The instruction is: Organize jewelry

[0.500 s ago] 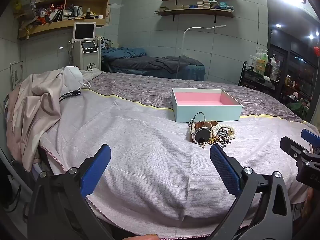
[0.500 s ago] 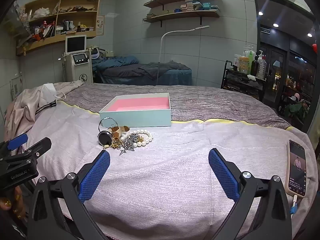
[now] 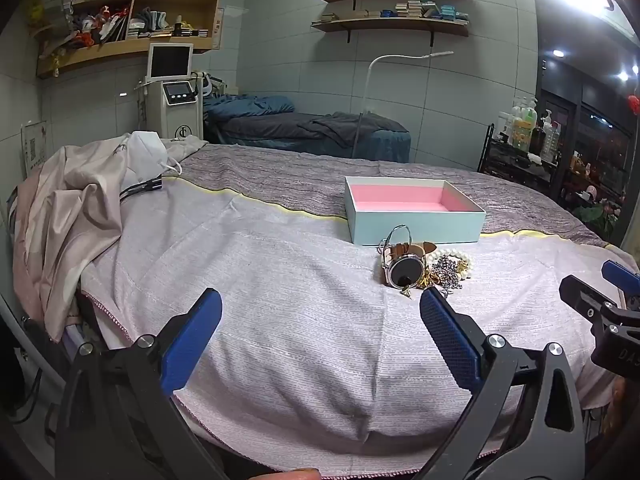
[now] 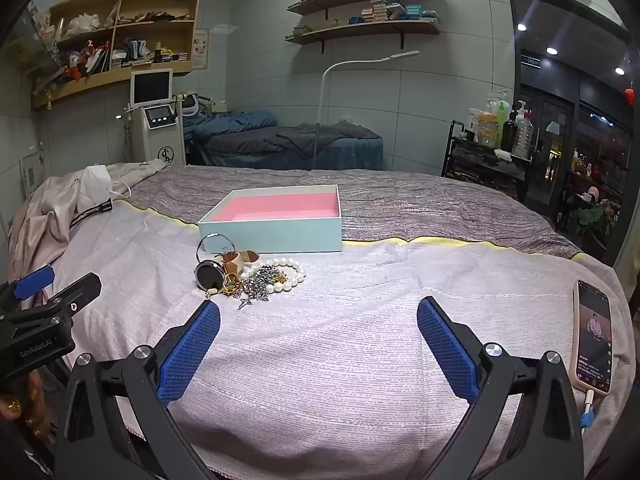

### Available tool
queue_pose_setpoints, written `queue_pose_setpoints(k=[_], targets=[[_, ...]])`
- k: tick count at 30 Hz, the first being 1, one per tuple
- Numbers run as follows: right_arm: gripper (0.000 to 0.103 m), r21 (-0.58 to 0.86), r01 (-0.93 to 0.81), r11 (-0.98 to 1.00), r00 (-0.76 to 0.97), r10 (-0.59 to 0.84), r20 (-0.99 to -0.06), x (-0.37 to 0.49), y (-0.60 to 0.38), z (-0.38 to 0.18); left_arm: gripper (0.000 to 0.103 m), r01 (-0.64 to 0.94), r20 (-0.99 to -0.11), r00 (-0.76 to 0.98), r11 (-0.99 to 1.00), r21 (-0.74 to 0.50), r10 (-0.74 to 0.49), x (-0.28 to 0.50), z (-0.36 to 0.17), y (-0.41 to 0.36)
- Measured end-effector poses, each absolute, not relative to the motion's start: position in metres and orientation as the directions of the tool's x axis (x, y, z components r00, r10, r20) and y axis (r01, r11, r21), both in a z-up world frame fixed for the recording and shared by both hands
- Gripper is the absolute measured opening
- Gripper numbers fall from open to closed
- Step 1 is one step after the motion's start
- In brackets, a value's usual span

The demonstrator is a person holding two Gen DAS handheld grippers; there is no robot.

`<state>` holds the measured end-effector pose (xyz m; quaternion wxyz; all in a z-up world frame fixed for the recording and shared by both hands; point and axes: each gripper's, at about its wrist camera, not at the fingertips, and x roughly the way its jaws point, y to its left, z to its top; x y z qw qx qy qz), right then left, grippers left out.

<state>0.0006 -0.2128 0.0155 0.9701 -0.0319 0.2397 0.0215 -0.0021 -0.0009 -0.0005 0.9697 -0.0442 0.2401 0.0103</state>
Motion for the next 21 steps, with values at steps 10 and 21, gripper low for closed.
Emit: queue_pose_setpoints(k=[10, 21], targets=[[0.097, -0.046, -0.057, 0.997, 0.884, 0.029, -0.466, 0.0025, -0.2125, 0.0137, 0.098, -0.04, -0.469, 0.883, 0.996, -0.084, -0.004, -0.0008, -0.0009, 0.001], [0.097, -0.05, -0.053, 0.997, 0.884, 0.024, -0.466, 0.0006, -0.2149, 0.0149, 0.098, -0.032, -0.472, 0.881, 0.996, -0.085, -0.012, -0.0001, -0.0021, -0.0012]])
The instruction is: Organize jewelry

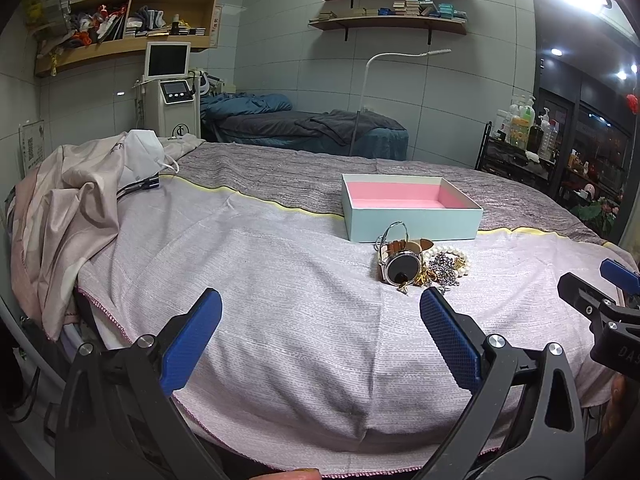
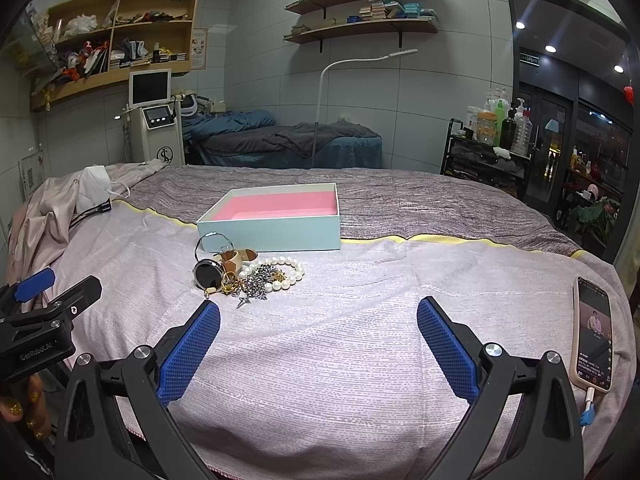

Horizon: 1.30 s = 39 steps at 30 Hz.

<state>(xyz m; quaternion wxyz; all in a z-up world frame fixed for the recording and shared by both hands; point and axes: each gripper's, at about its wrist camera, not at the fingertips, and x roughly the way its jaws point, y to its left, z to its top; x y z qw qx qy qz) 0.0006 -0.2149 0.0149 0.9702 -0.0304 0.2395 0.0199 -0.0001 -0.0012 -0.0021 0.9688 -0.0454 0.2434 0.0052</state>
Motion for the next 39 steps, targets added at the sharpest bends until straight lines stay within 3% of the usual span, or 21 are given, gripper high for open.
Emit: queue_pose_setpoints(k=[39], targets=[[0.097, -0.049, -0.054, 0.997, 0.884, 0.025, -0.467, 0.0004, -0.2154, 0.0149, 0.098, -0.029, -0.473, 0.881, 0.996, -0.086, -0.015, -0.0019, -0.0032, -0.0009]])
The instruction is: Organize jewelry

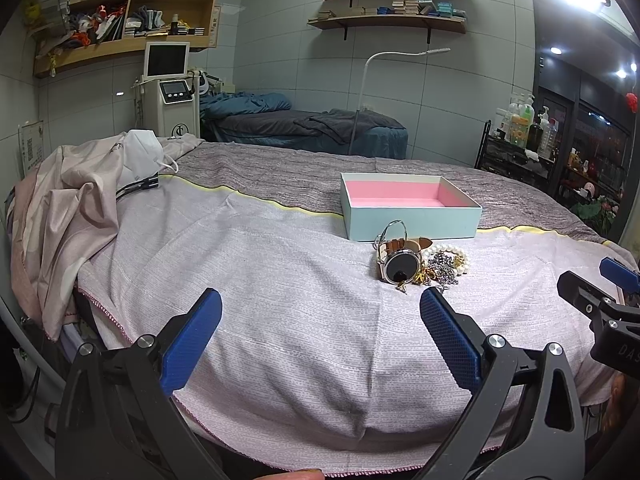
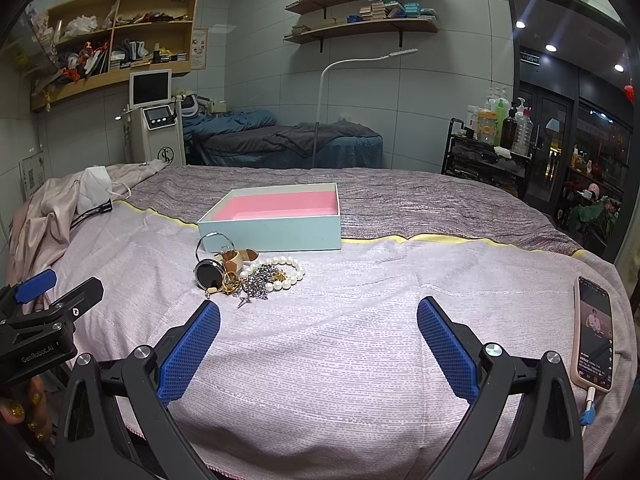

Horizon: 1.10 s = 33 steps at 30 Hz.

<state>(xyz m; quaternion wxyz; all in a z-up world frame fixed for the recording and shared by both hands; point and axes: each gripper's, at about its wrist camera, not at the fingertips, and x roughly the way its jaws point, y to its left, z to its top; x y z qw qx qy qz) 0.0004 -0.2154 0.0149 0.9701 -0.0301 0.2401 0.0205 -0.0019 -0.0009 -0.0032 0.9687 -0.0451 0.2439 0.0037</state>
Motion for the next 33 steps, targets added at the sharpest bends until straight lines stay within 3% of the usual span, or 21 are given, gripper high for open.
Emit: queue_pose_setpoints(k=[26, 33], targets=[[0.097, -0.048, -0.056, 0.997, 0.88, 0.027, -0.474, 0.0, -0.215, 0.013, 0.098, -0.024, -0.481, 0.876, 0.997, -0.079, -0.017, 0.0, -0.003, -0.003], [0.097, -0.066, -0.085, 0.994, 0.862, 0.04, -0.506, 0.015, -0.215, 0.005, 0.098, 0.032, -0.512, 0.855, 0.994, -0.106, -0.082, 0.01, -0.011, -0.002]])
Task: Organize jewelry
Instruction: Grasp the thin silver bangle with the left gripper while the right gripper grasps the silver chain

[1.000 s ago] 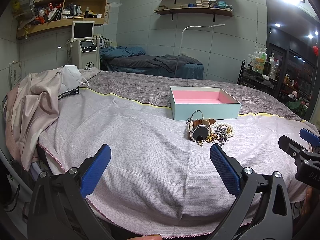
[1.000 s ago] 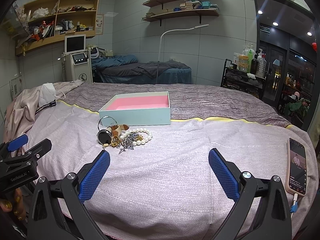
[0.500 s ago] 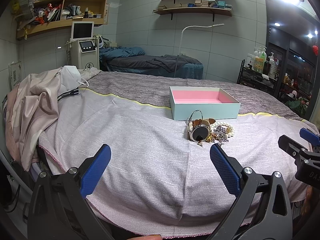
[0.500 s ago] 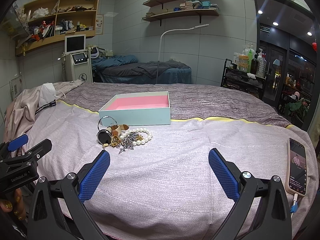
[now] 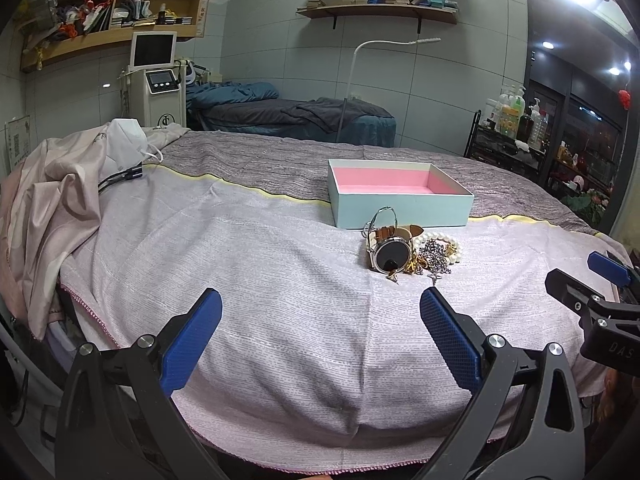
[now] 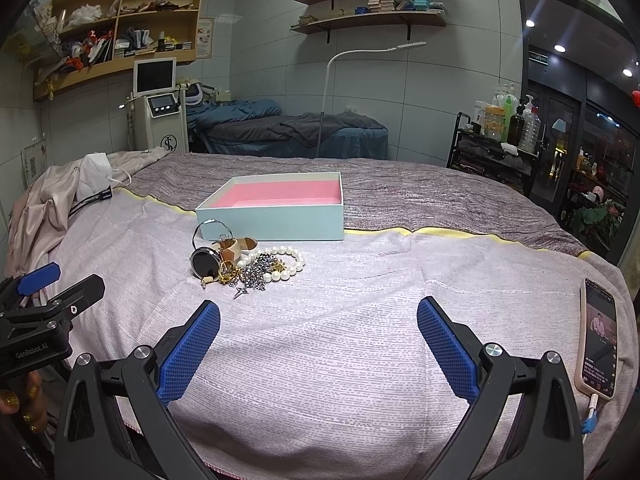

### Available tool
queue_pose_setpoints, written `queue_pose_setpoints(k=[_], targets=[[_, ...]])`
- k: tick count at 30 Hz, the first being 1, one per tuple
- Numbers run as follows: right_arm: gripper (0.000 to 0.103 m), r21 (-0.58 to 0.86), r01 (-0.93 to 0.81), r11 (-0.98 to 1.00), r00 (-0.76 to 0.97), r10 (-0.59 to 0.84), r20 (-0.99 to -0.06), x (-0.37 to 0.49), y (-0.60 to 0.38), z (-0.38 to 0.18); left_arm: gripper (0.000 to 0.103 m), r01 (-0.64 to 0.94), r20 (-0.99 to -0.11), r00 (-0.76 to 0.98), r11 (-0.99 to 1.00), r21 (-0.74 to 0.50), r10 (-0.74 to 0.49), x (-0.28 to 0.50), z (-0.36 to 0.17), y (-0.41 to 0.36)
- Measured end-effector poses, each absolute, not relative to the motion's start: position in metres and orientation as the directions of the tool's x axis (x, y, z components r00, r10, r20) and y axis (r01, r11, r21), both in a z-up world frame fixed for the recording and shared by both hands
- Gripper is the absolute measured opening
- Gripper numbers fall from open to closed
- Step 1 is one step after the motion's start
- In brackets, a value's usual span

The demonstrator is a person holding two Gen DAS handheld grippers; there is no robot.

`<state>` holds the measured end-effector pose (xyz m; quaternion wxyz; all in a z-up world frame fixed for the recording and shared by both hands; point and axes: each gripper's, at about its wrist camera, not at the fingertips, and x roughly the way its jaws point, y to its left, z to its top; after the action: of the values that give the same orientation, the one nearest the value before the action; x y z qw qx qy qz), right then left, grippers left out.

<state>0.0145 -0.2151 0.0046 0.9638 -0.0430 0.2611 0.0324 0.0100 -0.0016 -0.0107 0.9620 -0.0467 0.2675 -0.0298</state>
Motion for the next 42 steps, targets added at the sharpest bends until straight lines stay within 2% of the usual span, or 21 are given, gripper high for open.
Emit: queue_pose_setpoints(k=[5, 10, 13, 17, 21, 26, 28, 35, 39, 42], targets=[[0.097, 0.012, -0.122, 0.992, 0.821, 0.108, -0.561, 0.037, -0.229, -0.001, 0.098, 0.119, -0.53, 0.829, 0.983, -0.143, -0.178, 0.031, -0.013, 0.003], [0.097, 0.003, -0.159, 0.987, 0.792, 0.13, -0.597, 0.06, -0.229, -0.004, 0.098, 0.171, -0.53, 0.818, 0.974, -0.15, -0.225, 0.062, -0.007, 0.005], [0.096, 0.016, -0.184, 0.983, 0.776, 0.155, -0.611, 0.071, -0.228, -0.004, 0.097, 0.204, -0.529, 0.814, 0.971, -0.124, -0.238, 0.078, -0.005, 0.001], [0.09, 0.018, -0.209, 0.978, 0.744, 0.171, -0.646, 0.089, -0.225, -0.008, 0.097, 0.244, -0.558, 0.794, 0.967, -0.071, -0.241, 0.098, -0.007, -0.008], [0.08, -0.011, -0.229, 0.973, 0.72, 0.162, -0.675, 0.11, -0.22, -0.012, 0.085, 0.302, -0.581, 0.762, 0.95, -0.073, -0.287, 0.116, -0.01, -0.011], [0.061, 0.063, -0.225, 0.972, 0.672, 0.201, -0.713, 0.141, -0.226, -0.017, 0.061, 0.334, -0.602, 0.729, 0.937, -0.1, -0.324, 0.144, -0.01, -0.014], [0.057, 0.063, -0.226, 0.972, 0.654, 0.2, -0.73, 0.151, -0.224, -0.019, 0.052, 0.347, -0.618, 0.704, 0.929, -0.132, -0.351, 0.155, -0.011, -0.014], [0.033, 0.085, -0.248, 0.965, 0.6, 0.222, -0.769, 0.176, -0.216, -0.027, 0.051, 0.41, -0.66, 0.641, 0.902, -0.138, -0.392, 0.176, -0.012, -0.03], [0.032, 0.068, -0.268, 0.961, 0.567, 0.215, -0.796, 0.185, -0.209, -0.035, 0.051, 0.433, -0.687, 0.608, 0.891, -0.135, -0.399, 0.182, -0.017, -0.039], [0.025, 0.037, -0.275, 0.961, 0.566, 0.193, -0.801, 0.187, -0.204, -0.04, 0.031, 0.432, -0.698, 0.592, 0.89, -0.147, -0.403, 0.189, -0.021, -0.041]])
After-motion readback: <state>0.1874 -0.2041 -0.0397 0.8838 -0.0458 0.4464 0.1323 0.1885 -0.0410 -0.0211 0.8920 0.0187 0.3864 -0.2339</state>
